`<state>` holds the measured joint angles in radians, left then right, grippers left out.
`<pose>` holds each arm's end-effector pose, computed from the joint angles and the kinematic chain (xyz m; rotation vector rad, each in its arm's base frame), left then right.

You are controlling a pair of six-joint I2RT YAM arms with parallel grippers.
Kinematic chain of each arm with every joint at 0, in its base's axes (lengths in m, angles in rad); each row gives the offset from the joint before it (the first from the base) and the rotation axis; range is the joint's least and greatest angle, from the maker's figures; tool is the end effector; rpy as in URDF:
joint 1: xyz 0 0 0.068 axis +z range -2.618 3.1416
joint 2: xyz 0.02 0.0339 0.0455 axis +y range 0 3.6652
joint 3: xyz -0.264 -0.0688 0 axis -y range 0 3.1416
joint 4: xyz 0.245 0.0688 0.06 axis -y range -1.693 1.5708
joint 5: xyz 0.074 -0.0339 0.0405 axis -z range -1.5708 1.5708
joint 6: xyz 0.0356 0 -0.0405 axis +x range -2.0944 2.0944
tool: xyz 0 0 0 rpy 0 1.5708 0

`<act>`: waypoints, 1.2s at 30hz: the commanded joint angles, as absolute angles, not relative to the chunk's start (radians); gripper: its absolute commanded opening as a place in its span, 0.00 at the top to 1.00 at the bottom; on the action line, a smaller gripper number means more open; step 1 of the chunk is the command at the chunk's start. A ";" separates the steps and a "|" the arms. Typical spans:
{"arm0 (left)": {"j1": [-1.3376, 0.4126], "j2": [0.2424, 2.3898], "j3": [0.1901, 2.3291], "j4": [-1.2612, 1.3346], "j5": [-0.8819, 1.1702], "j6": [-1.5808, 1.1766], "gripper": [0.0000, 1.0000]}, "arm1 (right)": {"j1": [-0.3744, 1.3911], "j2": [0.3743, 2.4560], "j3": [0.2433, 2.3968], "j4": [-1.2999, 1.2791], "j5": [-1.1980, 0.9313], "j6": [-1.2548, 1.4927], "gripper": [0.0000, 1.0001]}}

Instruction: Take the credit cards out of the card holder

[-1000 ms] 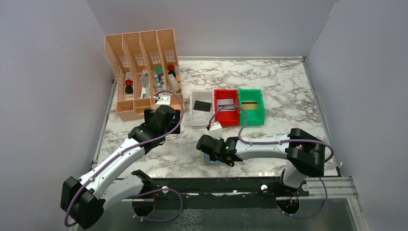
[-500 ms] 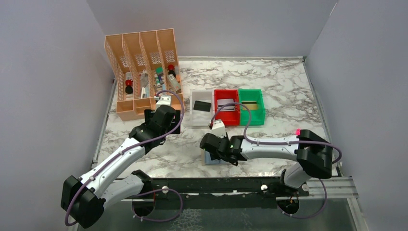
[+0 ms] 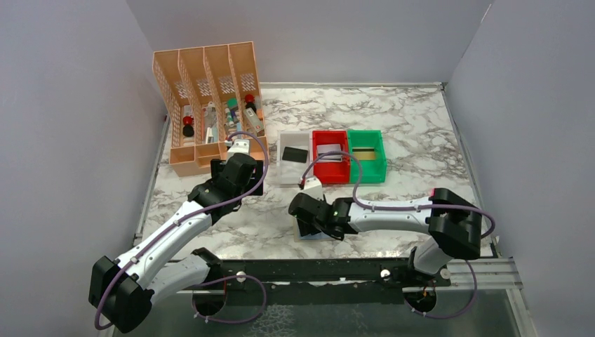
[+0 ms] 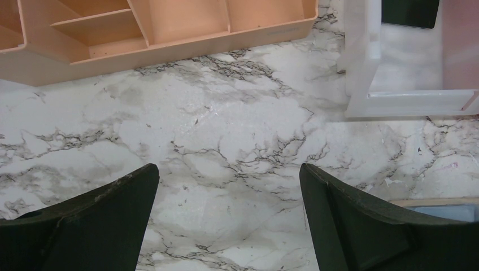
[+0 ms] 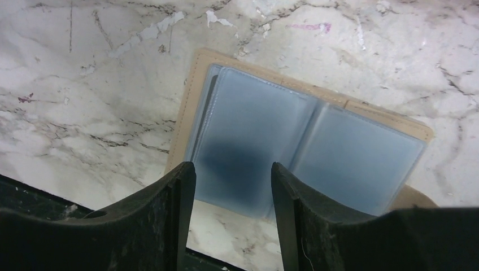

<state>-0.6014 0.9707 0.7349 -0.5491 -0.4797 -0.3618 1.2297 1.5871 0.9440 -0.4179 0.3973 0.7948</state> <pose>0.1724 -0.0984 0.2579 0.0422 2.2487 0.0554 0.1162 0.2861 0.1853 -0.4158 2.4962 0.2888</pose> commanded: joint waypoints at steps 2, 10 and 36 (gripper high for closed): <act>-0.595 0.958 0.758 -0.551 -0.474 -0.360 0.01 | 1.232 1.648 0.979 -0.371 0.330 0.771 0.43; -0.595 0.959 0.758 -0.550 -0.473 -0.359 0.01 | 1.232 1.716 1.007 -0.465 0.401 0.805 0.42; -0.594 0.981 0.761 -0.551 -0.470 -0.361 0.01 | 1.234 1.744 0.963 -0.477 0.452 0.850 0.81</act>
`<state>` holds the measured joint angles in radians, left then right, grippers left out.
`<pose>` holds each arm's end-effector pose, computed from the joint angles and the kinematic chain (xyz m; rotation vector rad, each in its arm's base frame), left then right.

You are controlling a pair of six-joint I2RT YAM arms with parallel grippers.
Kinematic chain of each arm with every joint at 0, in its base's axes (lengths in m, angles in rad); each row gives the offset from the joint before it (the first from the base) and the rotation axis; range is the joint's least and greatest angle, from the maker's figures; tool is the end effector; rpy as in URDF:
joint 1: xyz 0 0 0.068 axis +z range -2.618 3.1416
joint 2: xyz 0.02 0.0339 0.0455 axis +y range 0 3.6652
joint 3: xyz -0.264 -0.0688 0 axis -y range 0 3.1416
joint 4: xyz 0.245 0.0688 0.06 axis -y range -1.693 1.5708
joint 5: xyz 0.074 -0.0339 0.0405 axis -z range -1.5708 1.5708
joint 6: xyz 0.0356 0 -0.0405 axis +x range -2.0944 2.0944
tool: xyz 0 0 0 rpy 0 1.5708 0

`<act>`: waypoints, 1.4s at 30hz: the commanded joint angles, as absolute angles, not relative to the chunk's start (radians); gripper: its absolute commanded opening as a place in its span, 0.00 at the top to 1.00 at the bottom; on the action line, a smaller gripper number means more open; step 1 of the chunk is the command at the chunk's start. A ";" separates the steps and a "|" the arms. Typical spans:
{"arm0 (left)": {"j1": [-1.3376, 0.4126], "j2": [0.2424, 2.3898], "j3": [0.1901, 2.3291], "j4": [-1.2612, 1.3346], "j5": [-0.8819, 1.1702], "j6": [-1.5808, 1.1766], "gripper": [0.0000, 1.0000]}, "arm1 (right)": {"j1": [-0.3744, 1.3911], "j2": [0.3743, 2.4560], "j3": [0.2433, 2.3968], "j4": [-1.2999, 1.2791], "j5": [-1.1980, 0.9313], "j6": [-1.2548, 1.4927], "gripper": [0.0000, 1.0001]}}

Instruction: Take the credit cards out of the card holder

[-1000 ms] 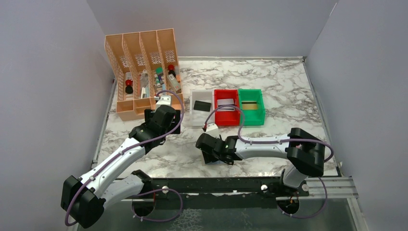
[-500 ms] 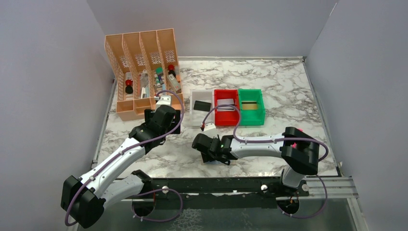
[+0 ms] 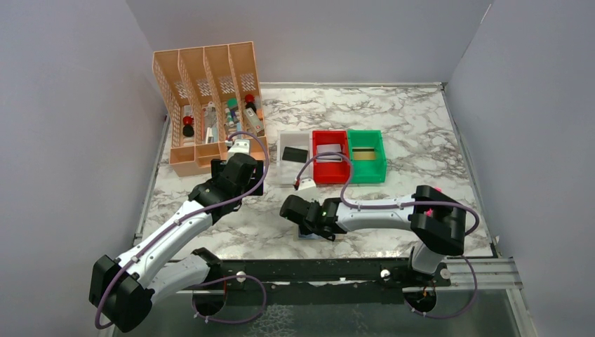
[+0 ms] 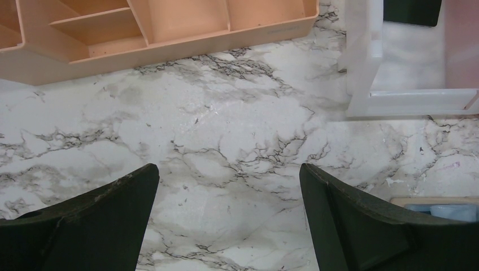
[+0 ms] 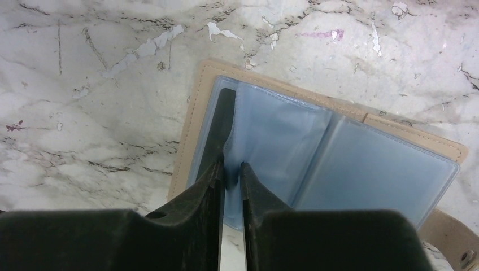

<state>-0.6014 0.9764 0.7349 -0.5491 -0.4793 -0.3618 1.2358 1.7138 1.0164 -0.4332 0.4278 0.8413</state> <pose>0.1731 -0.0989 0.2568 0.0443 2.2535 0.0585 0.1222 0.3061 0.1672 -0.3779 2.5231 0.2103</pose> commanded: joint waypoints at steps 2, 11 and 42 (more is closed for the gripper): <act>-0.594 0.983 0.762 -0.549 -0.467 -0.360 0.01 | 1.233 1.730 0.966 -0.462 0.449 0.839 0.89; -0.594 0.971 0.762 -0.550 -0.429 -0.369 0.01 | 1.223 1.567 0.889 -0.253 0.382 0.784 0.99; -0.705 1.118 0.586 0.043 0.306 -0.645 0.27 | 0.976 1.284 0.477 0.203 0.030 0.902 0.99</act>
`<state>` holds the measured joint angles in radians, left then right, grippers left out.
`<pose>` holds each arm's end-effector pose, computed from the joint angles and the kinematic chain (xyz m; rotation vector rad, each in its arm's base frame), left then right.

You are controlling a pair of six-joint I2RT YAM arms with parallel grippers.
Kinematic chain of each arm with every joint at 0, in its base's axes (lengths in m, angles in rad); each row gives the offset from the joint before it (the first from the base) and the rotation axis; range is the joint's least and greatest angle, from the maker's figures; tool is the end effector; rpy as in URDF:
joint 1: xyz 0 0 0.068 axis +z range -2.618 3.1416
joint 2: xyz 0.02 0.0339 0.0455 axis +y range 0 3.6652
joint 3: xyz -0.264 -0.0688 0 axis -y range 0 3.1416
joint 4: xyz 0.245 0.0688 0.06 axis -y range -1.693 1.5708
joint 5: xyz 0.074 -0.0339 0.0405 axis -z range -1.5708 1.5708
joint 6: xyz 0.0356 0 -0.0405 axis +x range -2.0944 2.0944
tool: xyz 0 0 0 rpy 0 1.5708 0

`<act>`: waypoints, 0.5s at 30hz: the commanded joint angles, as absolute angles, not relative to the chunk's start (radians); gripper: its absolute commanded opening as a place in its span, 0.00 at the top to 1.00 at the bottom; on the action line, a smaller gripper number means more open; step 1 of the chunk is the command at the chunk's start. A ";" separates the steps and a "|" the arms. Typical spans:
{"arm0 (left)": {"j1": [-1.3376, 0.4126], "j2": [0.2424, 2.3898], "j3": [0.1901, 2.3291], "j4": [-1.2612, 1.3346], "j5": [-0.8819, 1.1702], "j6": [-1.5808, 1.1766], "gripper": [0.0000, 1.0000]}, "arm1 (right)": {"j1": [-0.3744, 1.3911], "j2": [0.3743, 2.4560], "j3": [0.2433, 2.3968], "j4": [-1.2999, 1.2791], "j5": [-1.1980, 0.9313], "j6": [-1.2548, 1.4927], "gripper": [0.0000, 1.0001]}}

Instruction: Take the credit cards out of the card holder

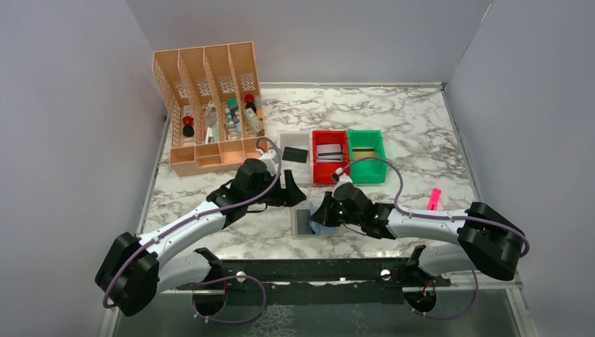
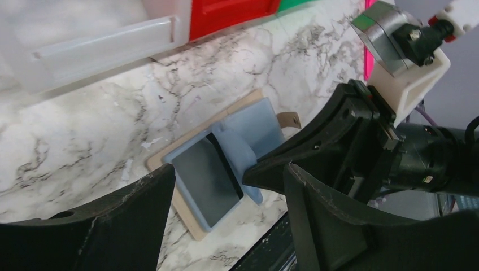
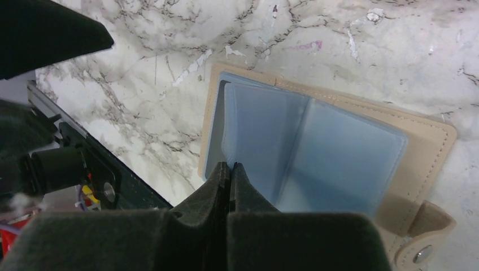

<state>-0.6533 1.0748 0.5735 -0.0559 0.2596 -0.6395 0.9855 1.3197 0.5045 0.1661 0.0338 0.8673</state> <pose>0.1771 -0.1471 0.2232 0.1812 2.2819 -1.0013 0.1410 0.2105 0.1658 -0.1218 2.3992 0.9291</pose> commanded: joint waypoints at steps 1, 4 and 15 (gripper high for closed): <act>-0.723 1.136 0.594 0.044 0.298 -0.640 0.29 | 0.976 1.274 0.471 0.200 0.044 0.912 0.99; -0.777 1.189 0.609 0.045 0.259 -0.632 0.35 | 0.976 1.239 0.438 0.199 0.086 0.939 0.99; -0.852 1.348 0.627 0.139 0.252 -0.653 0.62 | 0.974 1.129 0.348 0.129 0.247 1.052 0.99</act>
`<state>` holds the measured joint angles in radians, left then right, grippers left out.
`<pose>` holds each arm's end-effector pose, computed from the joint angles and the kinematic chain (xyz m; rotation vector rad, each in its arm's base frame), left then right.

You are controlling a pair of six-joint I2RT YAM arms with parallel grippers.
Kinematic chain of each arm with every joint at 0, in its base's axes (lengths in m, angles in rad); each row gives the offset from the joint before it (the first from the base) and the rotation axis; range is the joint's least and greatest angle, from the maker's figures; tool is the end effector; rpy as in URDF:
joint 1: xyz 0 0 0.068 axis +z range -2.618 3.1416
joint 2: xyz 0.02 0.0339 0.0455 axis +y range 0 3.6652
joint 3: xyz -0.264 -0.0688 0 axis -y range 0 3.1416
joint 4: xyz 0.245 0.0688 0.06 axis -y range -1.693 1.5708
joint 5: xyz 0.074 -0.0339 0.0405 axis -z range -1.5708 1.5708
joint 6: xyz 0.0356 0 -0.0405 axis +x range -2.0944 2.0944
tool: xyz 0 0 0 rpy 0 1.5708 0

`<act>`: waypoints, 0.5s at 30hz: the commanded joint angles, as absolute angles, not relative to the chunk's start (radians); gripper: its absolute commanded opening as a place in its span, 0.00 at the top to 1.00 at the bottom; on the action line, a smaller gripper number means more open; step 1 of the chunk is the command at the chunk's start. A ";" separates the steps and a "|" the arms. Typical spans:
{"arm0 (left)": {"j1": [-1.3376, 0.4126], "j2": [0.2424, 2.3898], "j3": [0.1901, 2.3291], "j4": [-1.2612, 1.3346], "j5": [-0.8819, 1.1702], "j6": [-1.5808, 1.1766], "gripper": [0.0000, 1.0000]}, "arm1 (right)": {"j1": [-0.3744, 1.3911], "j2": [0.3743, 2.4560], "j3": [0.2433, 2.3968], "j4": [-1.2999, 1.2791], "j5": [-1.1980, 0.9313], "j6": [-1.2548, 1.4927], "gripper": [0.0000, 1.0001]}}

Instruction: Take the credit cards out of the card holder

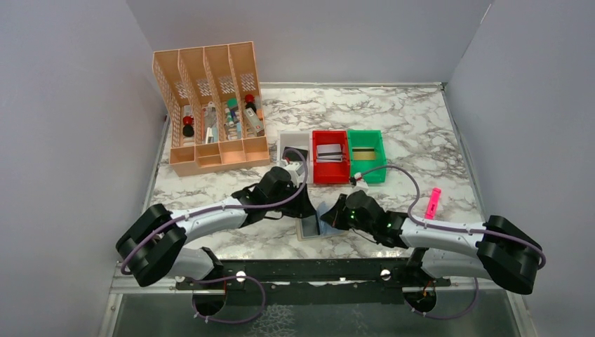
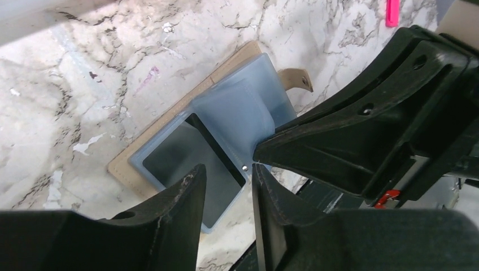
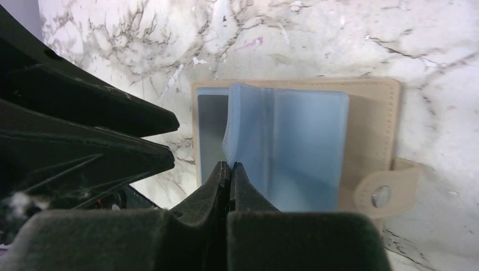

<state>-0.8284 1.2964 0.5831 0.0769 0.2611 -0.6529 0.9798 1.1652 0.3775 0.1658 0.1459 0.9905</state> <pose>0.1691 -0.1979 0.1883 0.3700 2.3856 -1.0533 0.1269 0.1798 0.1611 0.1007 2.3476 0.9101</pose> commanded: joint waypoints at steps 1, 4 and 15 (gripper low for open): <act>-0.856 1.365 0.631 0.138 0.251 -0.652 0.65 | 0.974 1.121 0.339 0.134 0.253 1.056 0.99; -0.869 1.408 0.632 0.139 0.244 -0.658 0.67 | 0.975 1.110 0.330 0.106 0.273 1.080 0.99; -0.899 1.525 0.696 -0.015 0.137 -0.613 0.74 | 0.974 1.063 0.368 -0.169 0.411 1.158 0.78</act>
